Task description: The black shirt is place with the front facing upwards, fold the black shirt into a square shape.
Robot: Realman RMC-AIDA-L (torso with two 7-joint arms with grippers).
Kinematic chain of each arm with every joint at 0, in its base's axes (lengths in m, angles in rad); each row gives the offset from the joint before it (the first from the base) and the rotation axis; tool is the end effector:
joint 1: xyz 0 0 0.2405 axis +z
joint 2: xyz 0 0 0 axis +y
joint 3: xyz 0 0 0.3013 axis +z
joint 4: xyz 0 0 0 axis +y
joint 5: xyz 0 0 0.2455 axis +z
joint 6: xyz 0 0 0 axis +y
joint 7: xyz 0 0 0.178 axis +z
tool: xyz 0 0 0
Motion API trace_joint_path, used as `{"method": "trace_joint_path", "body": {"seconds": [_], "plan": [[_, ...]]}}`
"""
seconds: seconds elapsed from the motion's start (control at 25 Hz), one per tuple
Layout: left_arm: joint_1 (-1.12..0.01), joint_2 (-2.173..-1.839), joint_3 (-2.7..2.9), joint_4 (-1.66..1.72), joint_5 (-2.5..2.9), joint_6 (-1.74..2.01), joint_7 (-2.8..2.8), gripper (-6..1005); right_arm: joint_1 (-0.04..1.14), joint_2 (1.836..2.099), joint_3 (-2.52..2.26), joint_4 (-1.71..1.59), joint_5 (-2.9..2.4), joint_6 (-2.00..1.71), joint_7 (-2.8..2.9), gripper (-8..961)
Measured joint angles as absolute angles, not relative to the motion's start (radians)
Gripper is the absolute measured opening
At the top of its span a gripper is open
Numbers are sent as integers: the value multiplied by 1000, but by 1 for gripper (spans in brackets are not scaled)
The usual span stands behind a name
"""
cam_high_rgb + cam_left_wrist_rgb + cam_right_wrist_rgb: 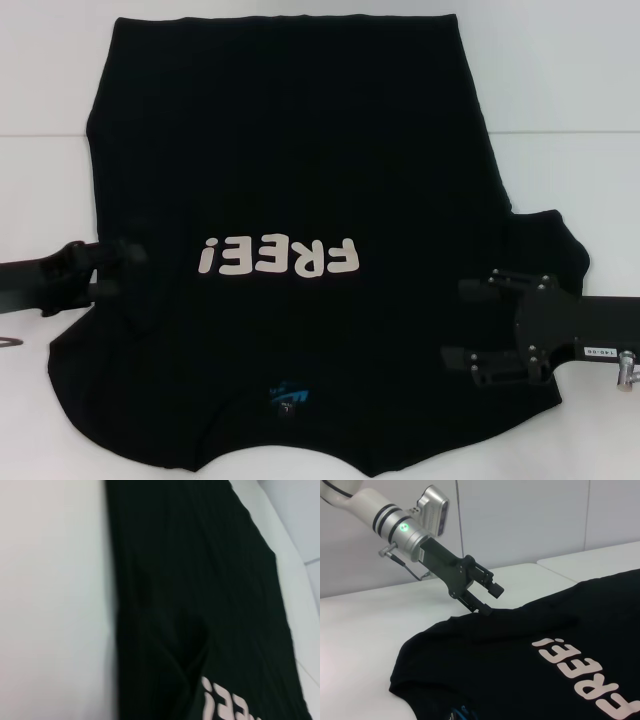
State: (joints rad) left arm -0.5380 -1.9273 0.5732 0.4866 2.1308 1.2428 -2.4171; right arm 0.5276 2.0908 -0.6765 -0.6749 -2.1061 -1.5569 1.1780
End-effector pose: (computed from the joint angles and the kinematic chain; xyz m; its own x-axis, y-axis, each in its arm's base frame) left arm -0.4053 0.4210 0.0040 -0.1326 0.8180 0.5598 0.9899 0.0810 0.1161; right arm 0.3140 0.3820 -0.0599 0.9023 -0.1784 -0.3924 -0.2781 -0.9365 -0.2138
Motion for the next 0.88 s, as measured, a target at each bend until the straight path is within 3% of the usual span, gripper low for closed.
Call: {"method": "trace_joint_path", "body": {"seconds": [0.72, 0.88], "plan": [[-544, -1917, 518, 558, 2123, 1332, -2287, 743, 528, 2089, -549, -680, -2106, -1541, 1258, 932], [-545, -1926, 501, 613, 2116, 1446, -2080, 742, 527, 2053, -459, -690, -2108, -1510, 1459, 932]]}}
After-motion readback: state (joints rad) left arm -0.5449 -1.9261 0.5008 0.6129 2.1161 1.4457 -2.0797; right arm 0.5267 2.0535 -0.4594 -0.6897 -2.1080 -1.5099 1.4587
